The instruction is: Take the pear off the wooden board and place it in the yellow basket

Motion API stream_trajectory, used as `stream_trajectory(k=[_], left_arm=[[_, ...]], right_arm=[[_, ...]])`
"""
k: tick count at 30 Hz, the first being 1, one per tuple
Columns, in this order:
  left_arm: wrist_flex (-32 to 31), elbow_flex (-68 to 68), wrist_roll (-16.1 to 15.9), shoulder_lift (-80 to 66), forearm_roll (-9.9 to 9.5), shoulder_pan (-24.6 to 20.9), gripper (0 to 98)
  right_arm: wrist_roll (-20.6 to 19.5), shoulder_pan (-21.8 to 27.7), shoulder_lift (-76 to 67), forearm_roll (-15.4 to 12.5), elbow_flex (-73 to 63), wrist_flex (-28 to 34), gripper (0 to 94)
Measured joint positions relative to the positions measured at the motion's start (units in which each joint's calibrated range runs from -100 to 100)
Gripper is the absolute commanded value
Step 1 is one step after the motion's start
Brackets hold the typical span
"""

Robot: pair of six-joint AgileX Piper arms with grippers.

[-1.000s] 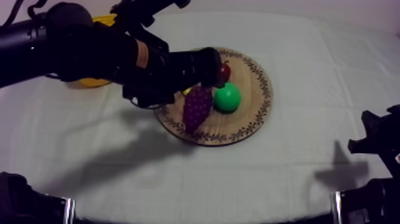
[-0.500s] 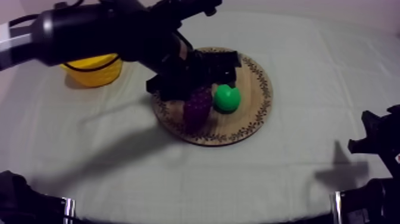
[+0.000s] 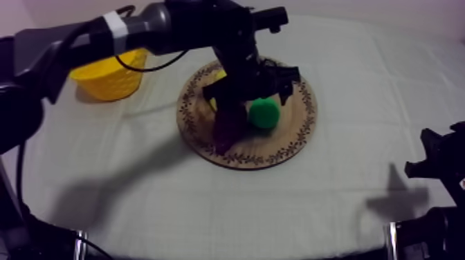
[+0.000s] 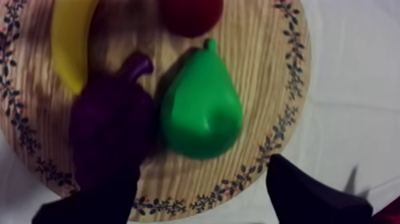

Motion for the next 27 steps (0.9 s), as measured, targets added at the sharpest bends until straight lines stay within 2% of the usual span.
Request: stream_trajectory(k=[16,22,27], left_arm=[[21.3,-22.5,0.8,14.6,0.73,-0.3,73.8],[23.9,-26.8,-0.7,17.4,1.25,-0.7,70.9],[24.2,-27.9,-2.2,18.9,1.86,-1.2,60.6]], right_arm=[[0.0,0.0,0.0,0.0,0.0,0.0,0.3],[0.0,0.0,0.0,0.0,0.0,0.0,0.3],[0.0,0.0,0.0,0.0,0.0,0.0,0.3]])
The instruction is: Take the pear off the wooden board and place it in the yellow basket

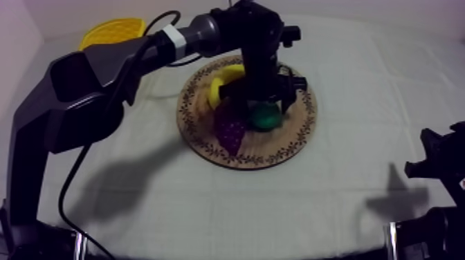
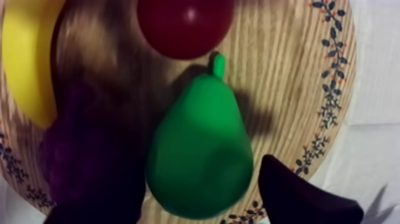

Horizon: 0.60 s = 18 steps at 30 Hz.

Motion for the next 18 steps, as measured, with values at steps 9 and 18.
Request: stream_trajectory(k=[9,18], left_arm=[[0.0,-1.2,-1.1,0.6,-0.26,0.2,51.6],[0.1,1.2,0.0,-4.0,-3.71,1.1,53.4]], right_arm=[[0.0,-0.1,0.0,0.0,0.0,0.0,0.3],[0.0,-0.1,0.0,0.0,0.0,0.0,0.3]])
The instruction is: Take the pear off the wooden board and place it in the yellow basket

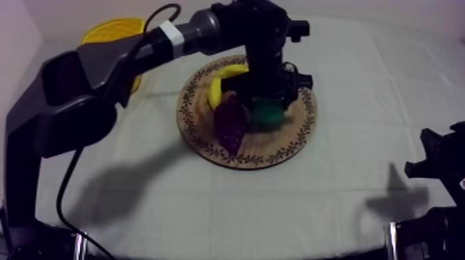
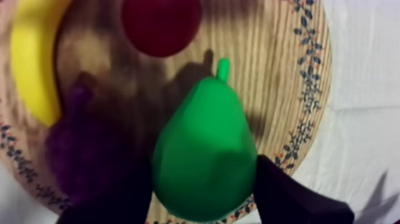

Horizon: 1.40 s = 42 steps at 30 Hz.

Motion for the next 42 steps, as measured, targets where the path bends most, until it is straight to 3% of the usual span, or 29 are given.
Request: stream_trajectory(k=[13,27,42], left_arm=[[0.0,19.1,4.6,-21.9,-5.69,-5.3,54.6],[0.0,33.2,4.0,-40.4,-10.67,-17.6,54.6],[-1.2,26.8,1.7,-29.4,-11.65,-27.0,54.0]], right_arm=[[0.0,0.0,0.0,0.0,0.0,0.0,0.3],[0.0,0.0,0.0,0.0,0.0,0.0,0.3],[0.0,0.0,0.0,0.0,0.0,0.0,0.3]])
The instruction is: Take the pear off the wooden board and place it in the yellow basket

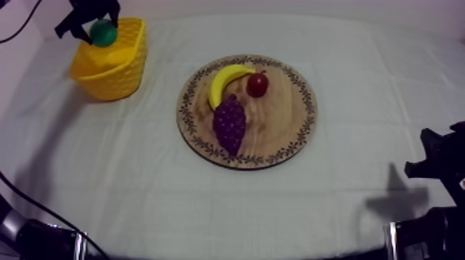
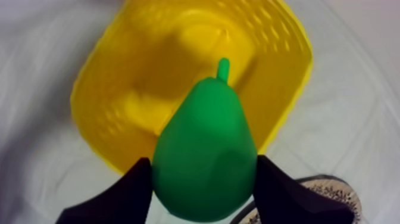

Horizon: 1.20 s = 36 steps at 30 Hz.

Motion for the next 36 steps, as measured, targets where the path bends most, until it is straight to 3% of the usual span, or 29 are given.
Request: stream_trajectory(k=[16,29,32,36], left_arm=[[-10.9,-7.8,-3.4,17.7,3.93,-4.2,56.8],[-18.0,-5.2,-5.4,19.4,5.81,-3.9,76.3],[-19.8,-3.2,-5.5,18.1,5.76,-3.6,68.6],[-22.2,0.5,-6.4,15.3,5.99,-3.4,40.4]], right_arm=[[0.0,0.0,0.0,0.0,0.0,0.0,0.3],[0.0,0.0,0.0,0.0,0.0,0.0,0.3],[0.0,0.0,0.0,0.0,0.0,0.0,0.3],[0.0,0.0,0.0,0.0,0.0,0.0,0.3]])
